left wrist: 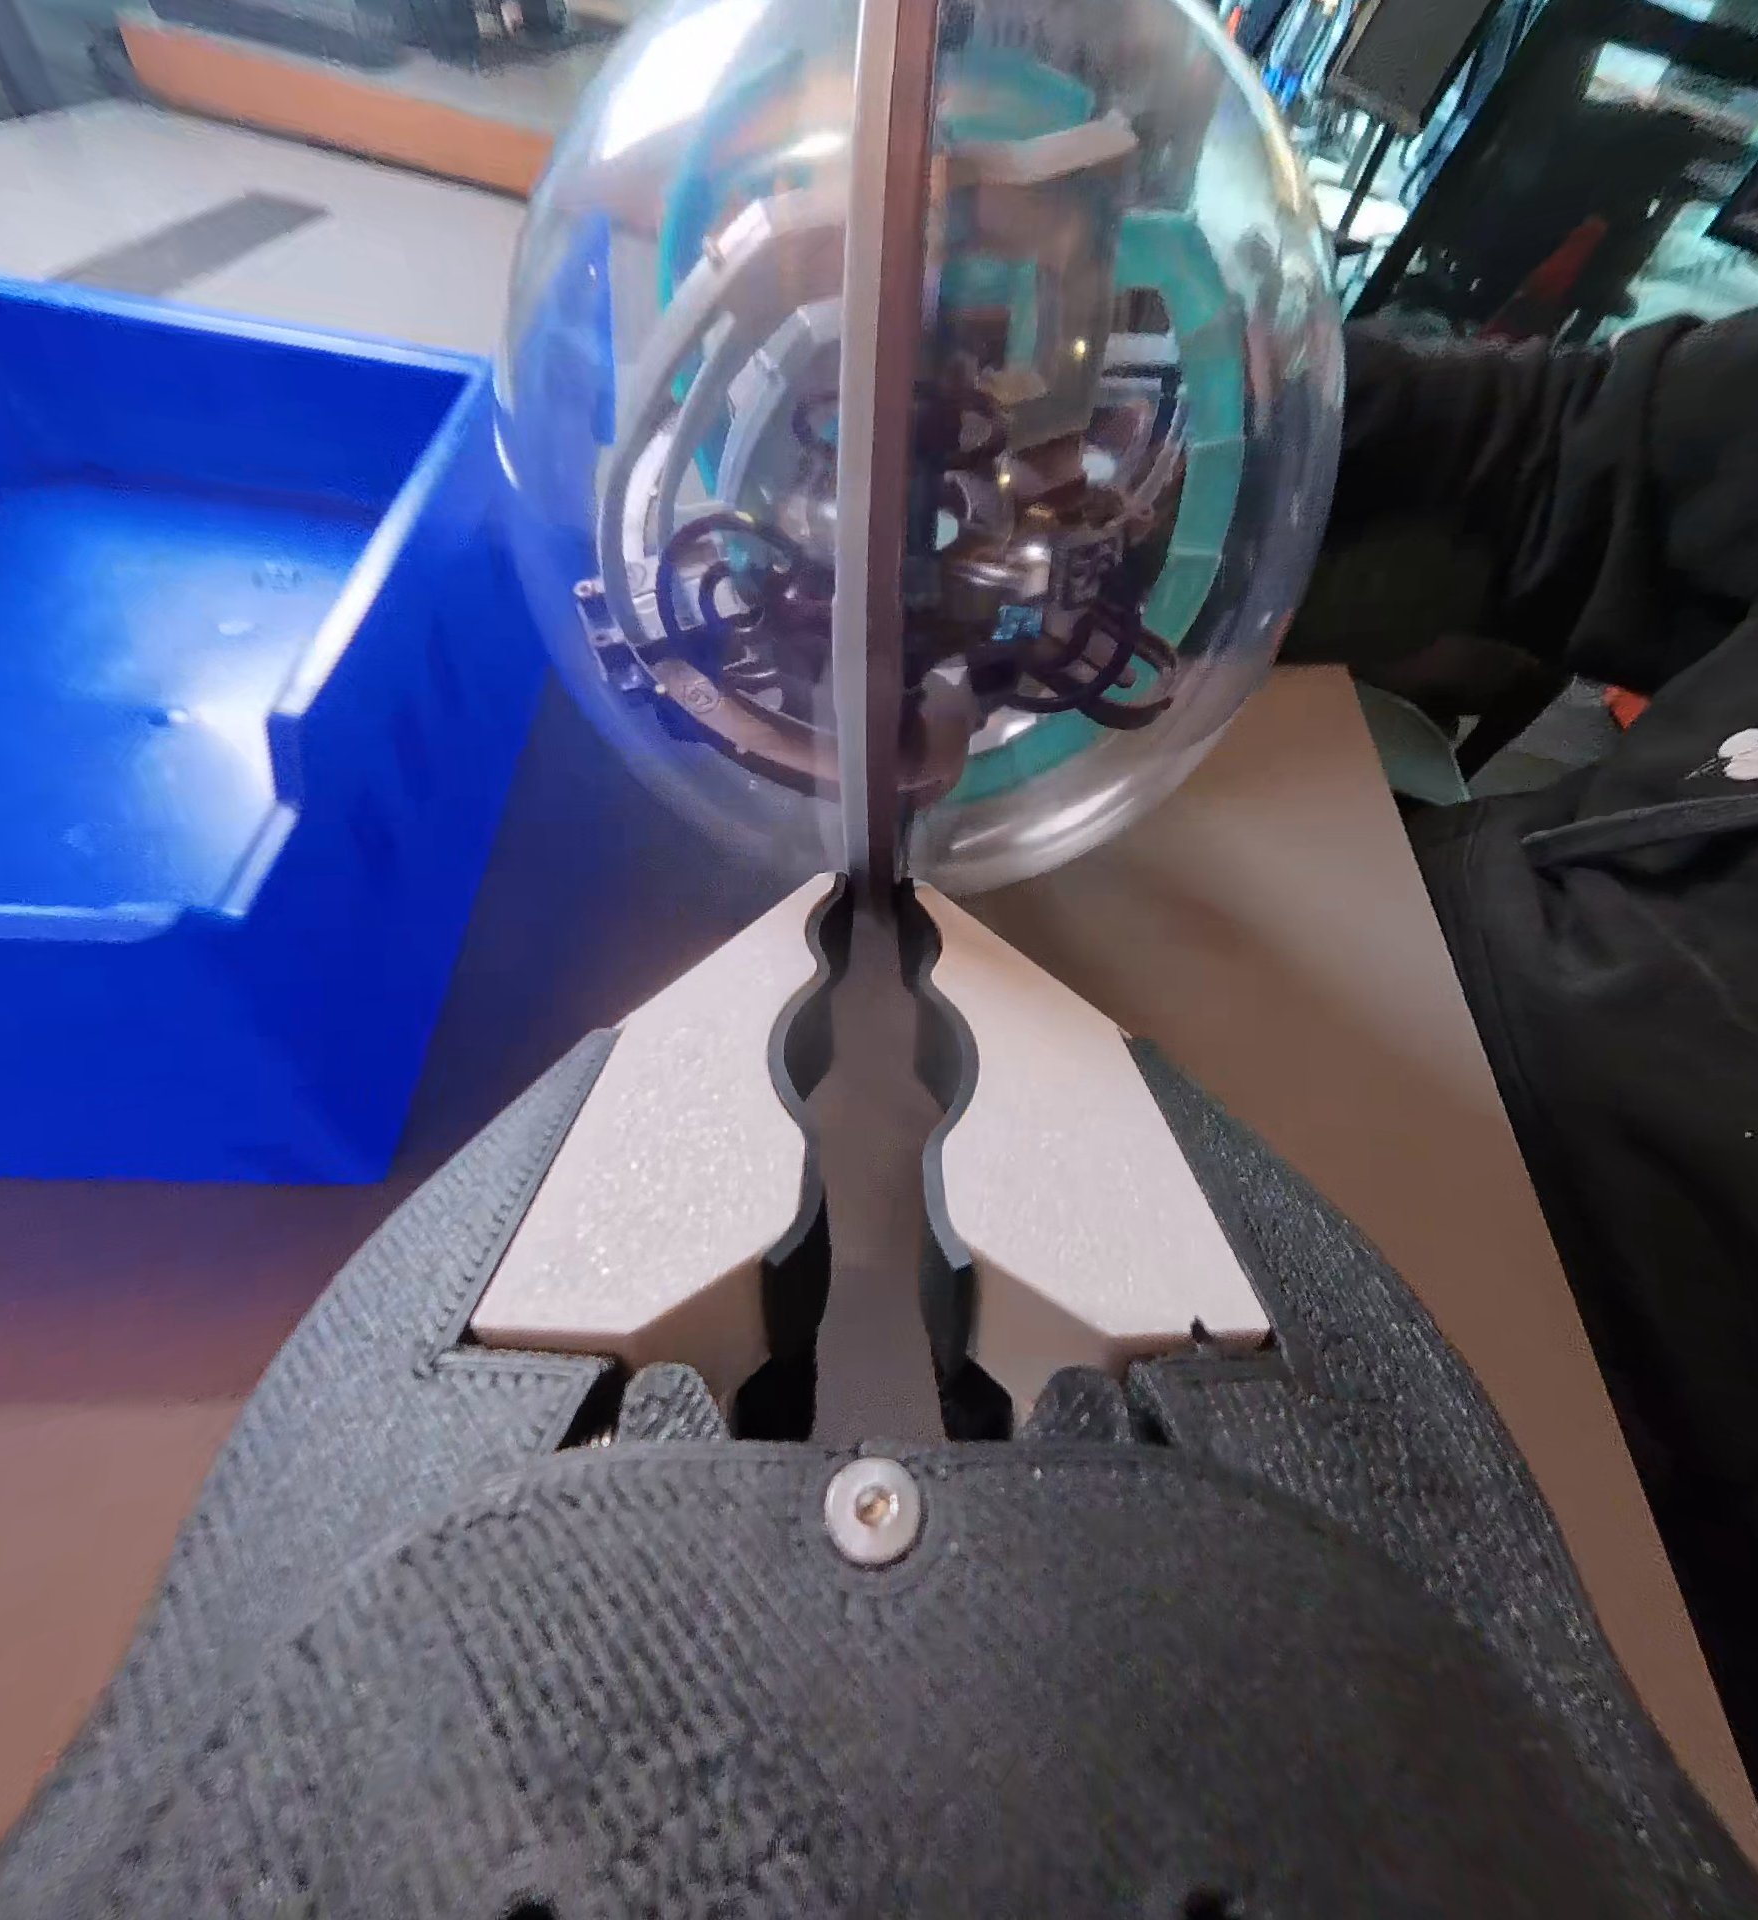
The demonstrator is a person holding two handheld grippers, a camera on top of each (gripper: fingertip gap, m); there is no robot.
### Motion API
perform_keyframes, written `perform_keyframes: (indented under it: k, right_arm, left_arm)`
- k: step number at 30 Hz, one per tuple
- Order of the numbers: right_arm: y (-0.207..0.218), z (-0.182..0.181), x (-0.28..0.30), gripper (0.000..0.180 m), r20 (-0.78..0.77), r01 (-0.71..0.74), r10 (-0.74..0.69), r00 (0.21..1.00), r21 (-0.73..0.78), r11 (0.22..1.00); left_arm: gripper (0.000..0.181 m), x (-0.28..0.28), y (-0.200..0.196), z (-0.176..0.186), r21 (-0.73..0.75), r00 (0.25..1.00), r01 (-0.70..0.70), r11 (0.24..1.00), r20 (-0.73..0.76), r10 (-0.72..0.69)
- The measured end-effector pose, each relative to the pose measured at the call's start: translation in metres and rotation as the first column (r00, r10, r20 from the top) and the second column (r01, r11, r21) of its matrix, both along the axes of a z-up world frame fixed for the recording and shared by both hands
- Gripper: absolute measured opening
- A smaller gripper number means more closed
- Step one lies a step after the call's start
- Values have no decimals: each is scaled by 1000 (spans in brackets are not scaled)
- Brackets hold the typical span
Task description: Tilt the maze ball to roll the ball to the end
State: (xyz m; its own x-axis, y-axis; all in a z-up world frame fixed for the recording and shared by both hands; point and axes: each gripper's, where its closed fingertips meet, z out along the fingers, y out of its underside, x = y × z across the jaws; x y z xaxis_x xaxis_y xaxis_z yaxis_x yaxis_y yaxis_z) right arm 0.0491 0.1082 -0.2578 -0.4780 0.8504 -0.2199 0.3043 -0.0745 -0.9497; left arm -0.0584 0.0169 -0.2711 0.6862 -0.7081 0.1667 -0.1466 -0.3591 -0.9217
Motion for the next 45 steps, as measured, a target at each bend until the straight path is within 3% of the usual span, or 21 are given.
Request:
perform_keyframes:
  k: [14,30,37,45]
  right_arm:
    - [-8,45,-23,7,-167,52,-49,985,13,999]
    - [-3,180,-45,7,-371,80,3,929,207,975]
    - [-1,223,-40,7,-409,106,13,913,268,958]
    - [-2,239,-35,7,-441,131,12,898,293,947]
  left_arm:
    - [7,-27,2,93,336,986,-146,930,131,107]
    - [8,-51,3,216,556,974,-207,805,194,116]
    - [8,-54,11,232,572,969,-222,790,217,116]
    - [8,-50,14,239,592,967,-227,773,229,108]
